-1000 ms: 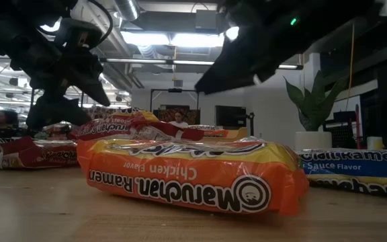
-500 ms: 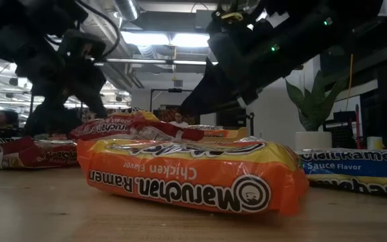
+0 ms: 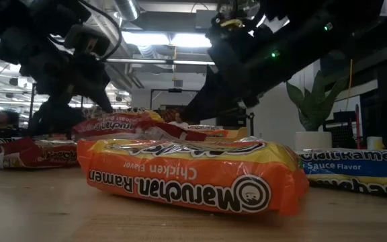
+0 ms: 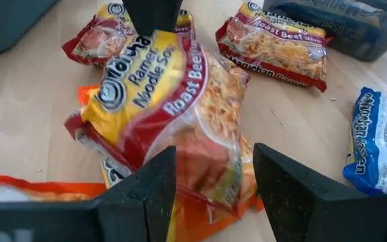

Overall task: Sort Maruchan noodles
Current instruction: Put the pack of red ramen noodle soup into the teal blue bin

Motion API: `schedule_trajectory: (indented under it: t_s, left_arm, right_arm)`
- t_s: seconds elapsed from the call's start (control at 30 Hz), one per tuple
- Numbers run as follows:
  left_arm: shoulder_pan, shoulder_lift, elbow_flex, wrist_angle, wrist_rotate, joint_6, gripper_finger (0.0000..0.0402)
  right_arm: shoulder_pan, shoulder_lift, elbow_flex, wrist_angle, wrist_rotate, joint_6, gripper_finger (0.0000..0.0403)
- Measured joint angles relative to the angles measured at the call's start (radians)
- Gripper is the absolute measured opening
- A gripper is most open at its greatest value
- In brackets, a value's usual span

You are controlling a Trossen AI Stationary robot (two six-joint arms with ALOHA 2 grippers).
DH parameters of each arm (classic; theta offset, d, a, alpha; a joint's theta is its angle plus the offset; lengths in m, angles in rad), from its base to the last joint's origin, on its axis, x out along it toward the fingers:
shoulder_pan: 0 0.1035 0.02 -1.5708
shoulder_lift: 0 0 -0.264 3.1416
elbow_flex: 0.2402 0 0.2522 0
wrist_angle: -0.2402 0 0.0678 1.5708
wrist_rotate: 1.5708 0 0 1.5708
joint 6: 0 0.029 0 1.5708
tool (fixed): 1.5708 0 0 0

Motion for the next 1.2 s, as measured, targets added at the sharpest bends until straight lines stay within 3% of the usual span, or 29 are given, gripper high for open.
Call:
schedule_trajectory:
  t_s: [0.6,1.03,1.2]
  left_arm:
    - [0.003,0.031,0.000,-0.051,0.002,-0.022,0.0210]
    - [0.009,0.043,0.000,0.088,0.024,-0.044,0.0210]
    - [0.009,0.100,0.000,0.151,0.027,-0.052,0.0210]
  right_arm:
    - [-0.013,0.078,0.002,0.047,-0.032,0.002,0.0184]
    - [-0.019,0.102,0.002,0.057,-0.026,0.003,0.0184]
    - [-0.019,0.113,0.003,0.084,-0.026,0.001,0.0184]
